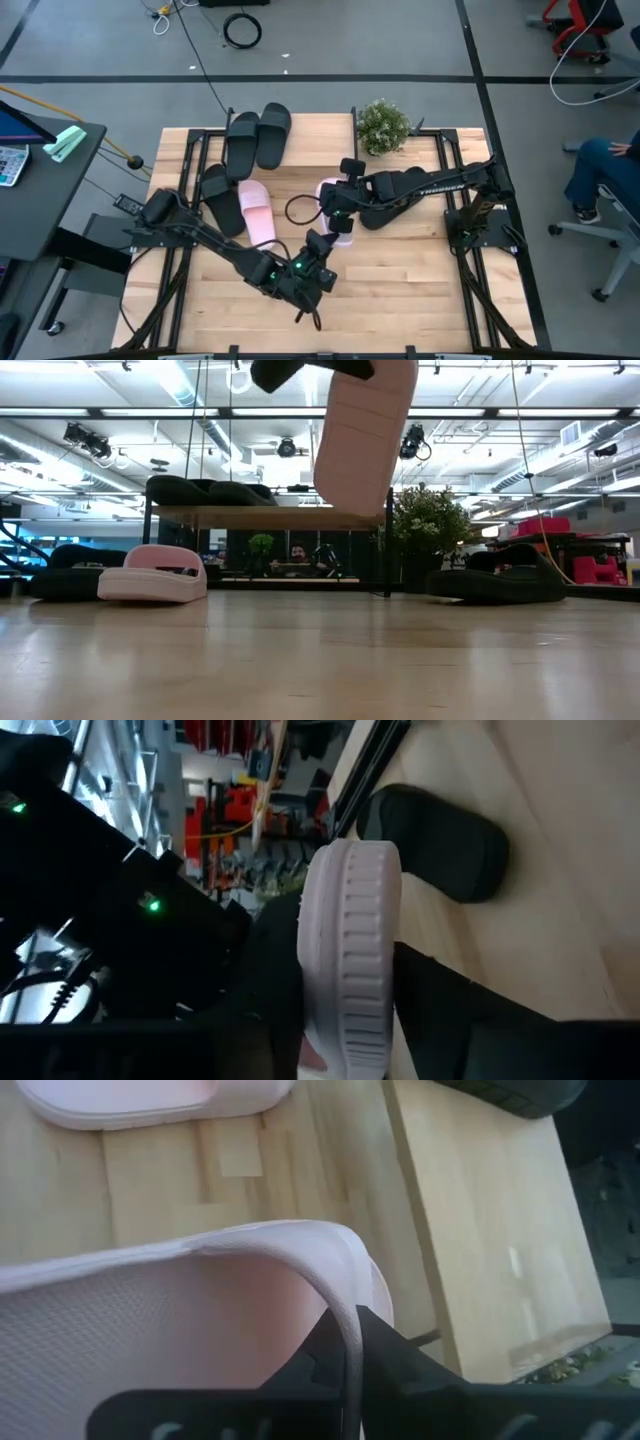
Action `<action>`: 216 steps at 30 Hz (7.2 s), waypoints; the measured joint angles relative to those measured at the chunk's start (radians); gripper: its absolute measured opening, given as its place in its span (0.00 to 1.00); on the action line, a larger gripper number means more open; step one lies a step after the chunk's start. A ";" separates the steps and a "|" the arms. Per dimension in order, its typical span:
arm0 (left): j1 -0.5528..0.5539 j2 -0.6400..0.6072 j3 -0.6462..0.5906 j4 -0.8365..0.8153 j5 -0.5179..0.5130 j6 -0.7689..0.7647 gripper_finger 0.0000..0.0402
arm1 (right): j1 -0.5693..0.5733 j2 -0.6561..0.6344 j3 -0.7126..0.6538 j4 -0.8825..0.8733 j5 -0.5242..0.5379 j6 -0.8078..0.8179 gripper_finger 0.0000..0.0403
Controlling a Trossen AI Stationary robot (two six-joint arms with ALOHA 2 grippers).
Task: Pick and place slides into the shelf
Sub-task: Put the pink slipper on the shelf
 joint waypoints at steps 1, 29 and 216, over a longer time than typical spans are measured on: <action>0.000 -0.005 0.000 -0.001 0.016 -0.001 0.34 | 0.000 0.000 0.000 0.000 -0.002 0.008 0.03; 0.052 -0.024 0.002 -0.023 0.197 -0.255 0.20 | 0.005 0.000 0.000 0.031 0.026 -0.025 0.20; -0.052 -0.237 0.017 -1.308 0.428 -1.823 0.01 | 0.316 -0.252 -0.628 0.990 -0.100 -0.149 0.29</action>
